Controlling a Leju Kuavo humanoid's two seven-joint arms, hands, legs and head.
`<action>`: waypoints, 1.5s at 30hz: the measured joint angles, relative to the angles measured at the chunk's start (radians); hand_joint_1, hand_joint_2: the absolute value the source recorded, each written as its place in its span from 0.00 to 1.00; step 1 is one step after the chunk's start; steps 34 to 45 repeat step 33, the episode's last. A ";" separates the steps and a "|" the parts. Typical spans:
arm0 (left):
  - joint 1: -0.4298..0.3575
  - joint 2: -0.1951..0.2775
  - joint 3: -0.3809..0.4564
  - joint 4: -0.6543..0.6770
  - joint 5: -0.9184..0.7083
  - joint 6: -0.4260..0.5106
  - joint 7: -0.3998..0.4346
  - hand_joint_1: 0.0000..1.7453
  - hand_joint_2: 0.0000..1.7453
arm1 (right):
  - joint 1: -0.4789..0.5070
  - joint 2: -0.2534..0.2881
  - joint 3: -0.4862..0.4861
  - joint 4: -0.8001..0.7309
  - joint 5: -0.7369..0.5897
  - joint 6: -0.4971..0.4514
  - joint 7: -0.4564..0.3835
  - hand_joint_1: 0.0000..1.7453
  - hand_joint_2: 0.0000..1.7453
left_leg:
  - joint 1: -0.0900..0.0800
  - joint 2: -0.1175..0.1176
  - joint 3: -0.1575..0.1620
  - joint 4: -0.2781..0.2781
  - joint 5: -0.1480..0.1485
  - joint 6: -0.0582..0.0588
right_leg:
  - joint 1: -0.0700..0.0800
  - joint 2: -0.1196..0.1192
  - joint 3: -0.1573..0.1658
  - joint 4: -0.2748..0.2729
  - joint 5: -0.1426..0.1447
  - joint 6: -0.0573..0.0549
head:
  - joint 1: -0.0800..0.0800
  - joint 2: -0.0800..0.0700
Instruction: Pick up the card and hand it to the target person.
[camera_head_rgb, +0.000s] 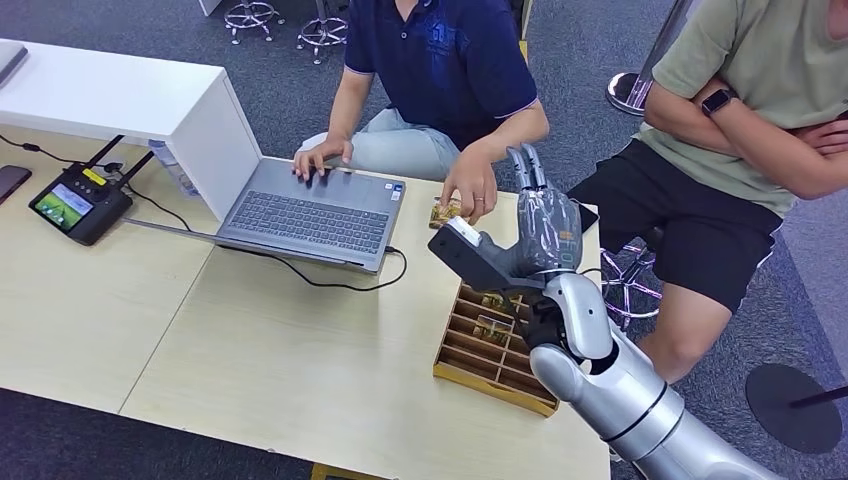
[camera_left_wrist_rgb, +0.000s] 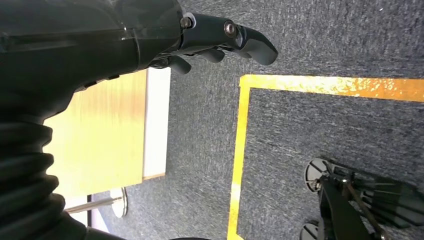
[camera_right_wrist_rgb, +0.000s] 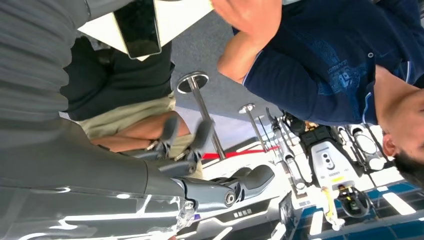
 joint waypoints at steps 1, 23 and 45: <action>0.000 0.000 0.000 0.000 0.001 0.003 0.000 0.00 0.00 | 0.001 0.000 -0.002 0.001 -0.015 -0.009 -0.003 0.00 1.00 | 0.000 0.000 0.000 0.000 0.000 0.000 | 0.000 0.000 0.000 0.000 0.000 0.000 | 0.000 0.000; 0.011 0.000 0.001 0.000 0.038 0.031 -0.033 0.00 0.00 | 0.377 -0.215 -0.581 -0.108 -1.694 -0.193 -0.785 0.00 1.00 | -0.001 -0.001 0.000 0.001 -0.001 0.001 | 0.000 -0.001 0.000 -0.001 0.000 0.000 | 0.000 0.000; 0.012 0.000 0.001 0.000 0.057 0.044 -0.023 0.00 0.00 | 0.651 -0.235 -0.917 0.036 -2.053 -0.012 -0.936 0.00 1.00 | 0.000 -0.001 0.000 0.000 -0.002 0.000 | 0.000 -0.002 -0.001 -0.001 -0.001 0.000 | 0.000 0.000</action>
